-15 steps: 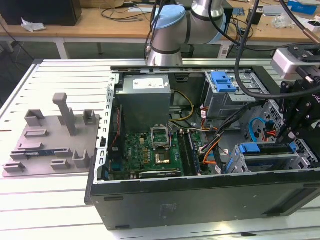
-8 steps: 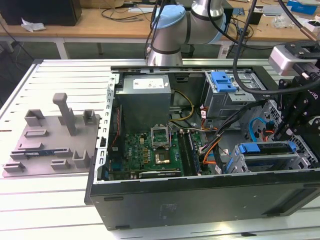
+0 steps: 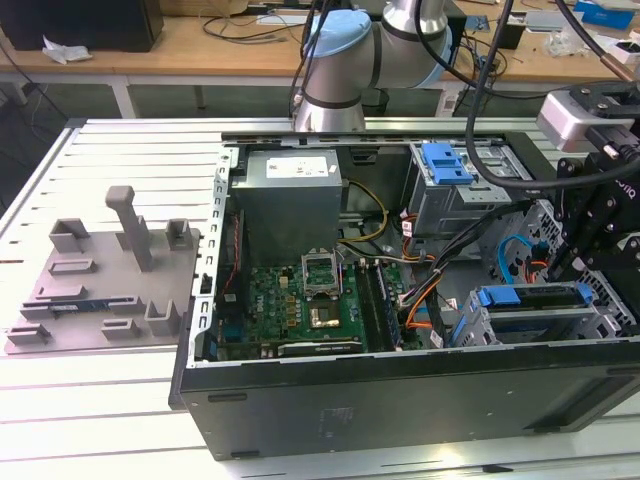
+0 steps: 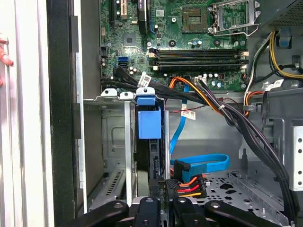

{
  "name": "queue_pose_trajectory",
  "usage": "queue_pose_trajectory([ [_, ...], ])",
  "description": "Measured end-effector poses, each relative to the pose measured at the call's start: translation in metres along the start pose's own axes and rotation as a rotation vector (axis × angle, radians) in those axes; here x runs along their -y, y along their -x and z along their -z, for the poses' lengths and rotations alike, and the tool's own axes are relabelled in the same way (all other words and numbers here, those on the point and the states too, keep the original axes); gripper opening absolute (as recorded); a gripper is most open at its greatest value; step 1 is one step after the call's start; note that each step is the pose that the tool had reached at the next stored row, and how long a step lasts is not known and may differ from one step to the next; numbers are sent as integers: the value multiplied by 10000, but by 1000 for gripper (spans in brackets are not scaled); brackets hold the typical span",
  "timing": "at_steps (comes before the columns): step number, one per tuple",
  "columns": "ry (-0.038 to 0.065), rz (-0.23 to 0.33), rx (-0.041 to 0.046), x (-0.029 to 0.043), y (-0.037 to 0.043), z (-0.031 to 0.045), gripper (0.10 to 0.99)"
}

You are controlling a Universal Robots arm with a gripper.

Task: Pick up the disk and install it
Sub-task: 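Insert the first disk wire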

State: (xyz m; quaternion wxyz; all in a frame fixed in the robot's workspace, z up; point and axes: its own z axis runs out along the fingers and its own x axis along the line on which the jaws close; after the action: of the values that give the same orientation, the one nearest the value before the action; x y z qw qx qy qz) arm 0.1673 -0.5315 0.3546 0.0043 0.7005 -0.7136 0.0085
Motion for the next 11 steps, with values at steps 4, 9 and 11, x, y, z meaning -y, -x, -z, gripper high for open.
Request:
queue_pose_trajectory([
  [4, 0, 0, 0, 0, -6, -6, 169],
  [9, 4, -1, 1, 1, -15, -21, 169],
  [11, 5, 0, -2, 2, -18, -27, 169],
])
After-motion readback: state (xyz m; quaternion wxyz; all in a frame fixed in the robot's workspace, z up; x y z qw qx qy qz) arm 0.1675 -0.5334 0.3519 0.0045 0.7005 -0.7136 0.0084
